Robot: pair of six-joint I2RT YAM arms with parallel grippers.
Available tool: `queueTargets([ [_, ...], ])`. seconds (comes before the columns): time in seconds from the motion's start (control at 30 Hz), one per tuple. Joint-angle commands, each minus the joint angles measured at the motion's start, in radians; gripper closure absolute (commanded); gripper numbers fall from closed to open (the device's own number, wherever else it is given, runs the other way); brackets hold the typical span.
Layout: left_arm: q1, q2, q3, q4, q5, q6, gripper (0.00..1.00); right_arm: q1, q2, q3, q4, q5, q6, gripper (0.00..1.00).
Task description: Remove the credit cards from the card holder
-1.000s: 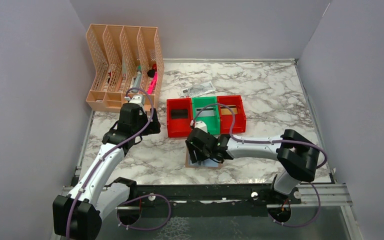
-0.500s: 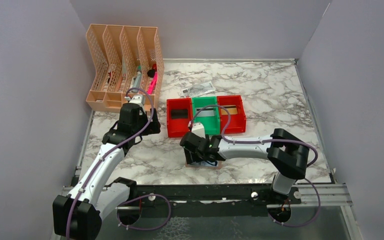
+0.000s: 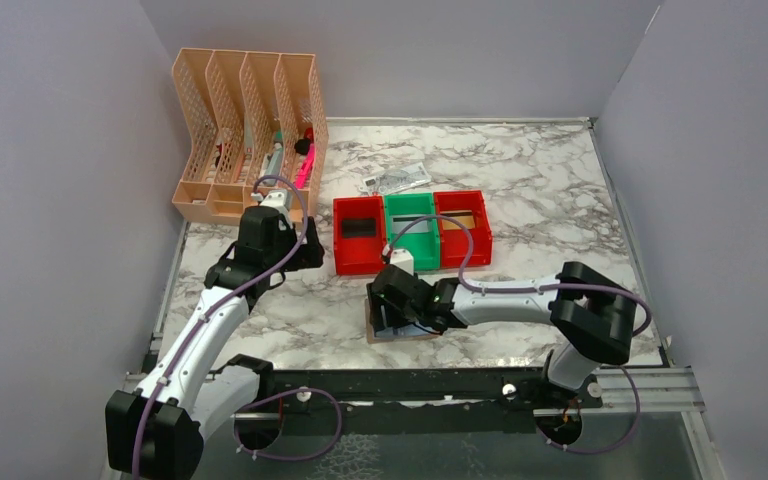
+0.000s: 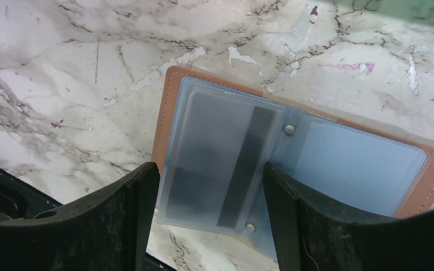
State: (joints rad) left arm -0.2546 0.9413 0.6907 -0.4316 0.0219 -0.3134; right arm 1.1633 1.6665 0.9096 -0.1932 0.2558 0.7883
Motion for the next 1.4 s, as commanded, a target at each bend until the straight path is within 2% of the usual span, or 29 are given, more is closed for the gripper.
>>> queueTargets([
  [0.0, 0.005, -0.028, -0.018, 0.053, 0.149, -0.017, 0.06, -0.014, -0.021, -0.054, 0.086, -0.086, 0.035, 0.28],
  [0.2, 0.005, -0.043, -0.081, 0.144, 0.401, -0.113, 0.09, -0.041, -0.049, -0.116, 0.148, -0.128, 0.055, 0.29],
  [0.5, -0.023, -0.018, -0.118, 0.161, 0.516, -0.157, 0.12, -0.066, -0.065, -0.189, 0.207, -0.162, 0.091, 0.32],
  [0.7, -0.122, -0.011, -0.168, 0.229, 0.488, -0.236, 0.16, -0.094, -0.086, -0.243, 0.251, -0.184, 0.126, 0.33],
  [1.0, -0.272, 0.065, -0.224, 0.339, 0.356, -0.343, 0.26, -0.13, -0.102, -0.311, 0.312, -0.224, 0.171, 0.37],
  [1.27, -0.314, 0.122, -0.277, 0.454, 0.325, -0.429, 0.42, -0.154, -0.112, -0.352, 0.342, -0.239, 0.207, 0.45],
  [1.37, -0.324, 0.144, -0.281, 0.458, 0.308, -0.445, 0.56, -0.158, -0.113, -0.347, 0.314, -0.22, 0.215, 0.47],
])
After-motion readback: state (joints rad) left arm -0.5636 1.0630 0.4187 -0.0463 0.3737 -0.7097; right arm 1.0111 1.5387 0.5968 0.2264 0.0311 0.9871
